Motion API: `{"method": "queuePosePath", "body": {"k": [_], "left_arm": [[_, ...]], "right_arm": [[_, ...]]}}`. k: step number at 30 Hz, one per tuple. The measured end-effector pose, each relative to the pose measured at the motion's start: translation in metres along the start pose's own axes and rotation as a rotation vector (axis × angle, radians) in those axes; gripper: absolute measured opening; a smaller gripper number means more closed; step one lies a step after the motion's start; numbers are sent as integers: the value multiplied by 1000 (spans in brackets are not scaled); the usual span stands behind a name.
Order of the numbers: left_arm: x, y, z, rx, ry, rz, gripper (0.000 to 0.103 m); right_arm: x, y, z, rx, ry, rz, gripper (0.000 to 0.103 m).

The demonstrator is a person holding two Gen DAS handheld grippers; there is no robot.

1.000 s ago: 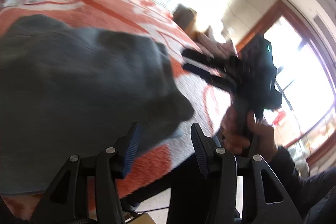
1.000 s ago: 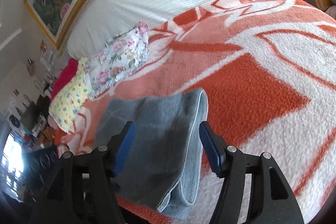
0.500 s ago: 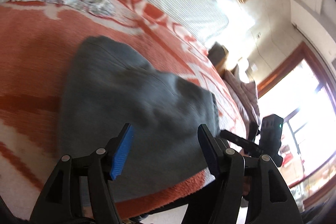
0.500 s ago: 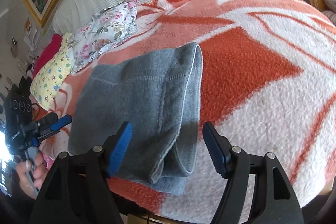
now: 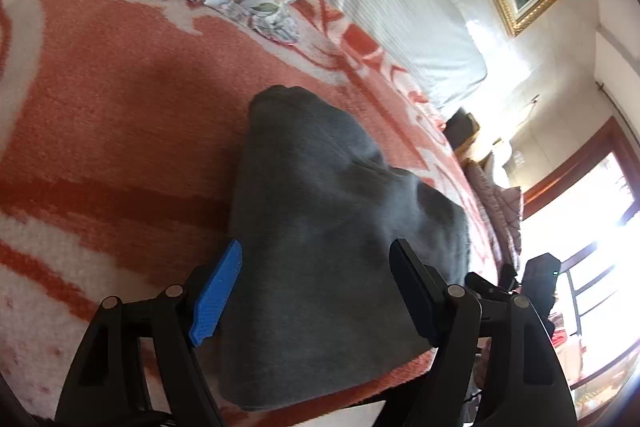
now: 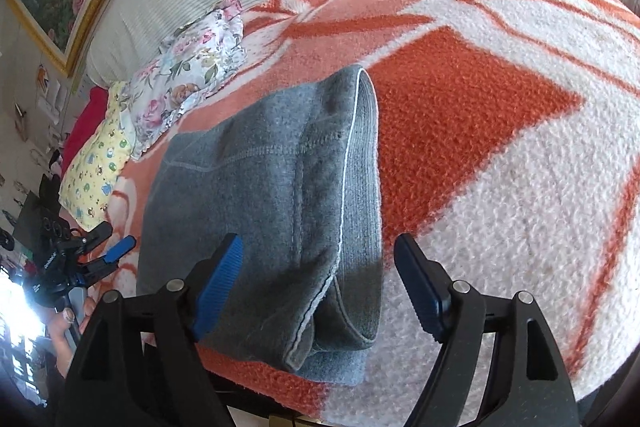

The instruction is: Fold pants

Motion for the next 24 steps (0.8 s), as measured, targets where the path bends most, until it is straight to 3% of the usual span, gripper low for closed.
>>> {"method": "queuePosePath", "body": {"k": [5, 12, 17, 24], "left_arm": [[-5, 14, 8, 61, 31, 68, 82], [-10, 41, 19, 24, 6, 160, 82], [-11, 58, 21, -24, -30, 194, 82], [-5, 76, 13, -136, -105, 149, 81]], "right_arm": [[-1, 8, 1, 7, 7, 17, 80], [4, 17, -1, 21, 13, 32, 80], [11, 23, -3, 70, 37, 35, 80], [11, 33, -10, 191, 131, 41, 81]]}}
Point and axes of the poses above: each gripper's, at about its wrist camera, not at the fingertips, and y roughly the way its jaws point, z to its left, x to its top, the point moved 7 cm from there along y, roughly the way its jaws point, and after that the axes turned 13 degrees about y, right-handed, at the moved point
